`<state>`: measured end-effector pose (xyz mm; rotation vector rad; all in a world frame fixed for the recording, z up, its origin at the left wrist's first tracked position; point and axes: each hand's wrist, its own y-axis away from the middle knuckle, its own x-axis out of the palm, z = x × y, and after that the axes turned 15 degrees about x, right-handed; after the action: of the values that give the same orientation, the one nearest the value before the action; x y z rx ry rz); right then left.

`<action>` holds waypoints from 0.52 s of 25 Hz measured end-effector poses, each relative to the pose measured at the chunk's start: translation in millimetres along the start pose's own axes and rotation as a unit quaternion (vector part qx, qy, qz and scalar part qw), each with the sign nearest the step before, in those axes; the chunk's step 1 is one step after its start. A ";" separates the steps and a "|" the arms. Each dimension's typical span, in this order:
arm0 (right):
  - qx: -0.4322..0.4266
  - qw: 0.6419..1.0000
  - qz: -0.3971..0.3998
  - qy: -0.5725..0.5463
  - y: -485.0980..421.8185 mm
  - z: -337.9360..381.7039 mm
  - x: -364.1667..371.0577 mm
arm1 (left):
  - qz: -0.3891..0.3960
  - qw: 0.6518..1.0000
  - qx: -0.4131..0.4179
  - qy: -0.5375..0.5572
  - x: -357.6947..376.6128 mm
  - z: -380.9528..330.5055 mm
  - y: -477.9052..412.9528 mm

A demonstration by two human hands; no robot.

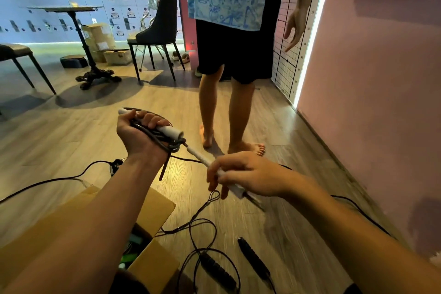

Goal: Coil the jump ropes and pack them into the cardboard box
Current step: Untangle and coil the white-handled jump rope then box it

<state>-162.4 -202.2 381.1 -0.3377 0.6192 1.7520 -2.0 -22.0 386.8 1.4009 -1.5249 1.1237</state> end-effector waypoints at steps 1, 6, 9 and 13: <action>-0.018 0.999 0.032 -0.021 -0.2 5.0 3.7 | 0.004 1.000 -0.004 -0.019 -0.6 3.3 2.2; -0.100 0.988 0.068 -0.092 -12.5 16.5 19.1 | 0.083 0.983 -0.090 -0.140 7.7 19.3 14.4; -0.148 0.985 -0.044 -0.082 -13.0 16.1 20.6 | 0.101 0.974 -0.145 -0.141 7.1 17.6 13.8; -0.218 0.944 -0.236 -0.071 -14.6 20.9 22.2 | 0.096 0.982 -0.144 -0.071 4.4 11.4 10.0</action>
<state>-152.4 -169.9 383.1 -0.6058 0.0237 1.4144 -12.1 -34.2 386.3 1.1748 -1.8746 0.8843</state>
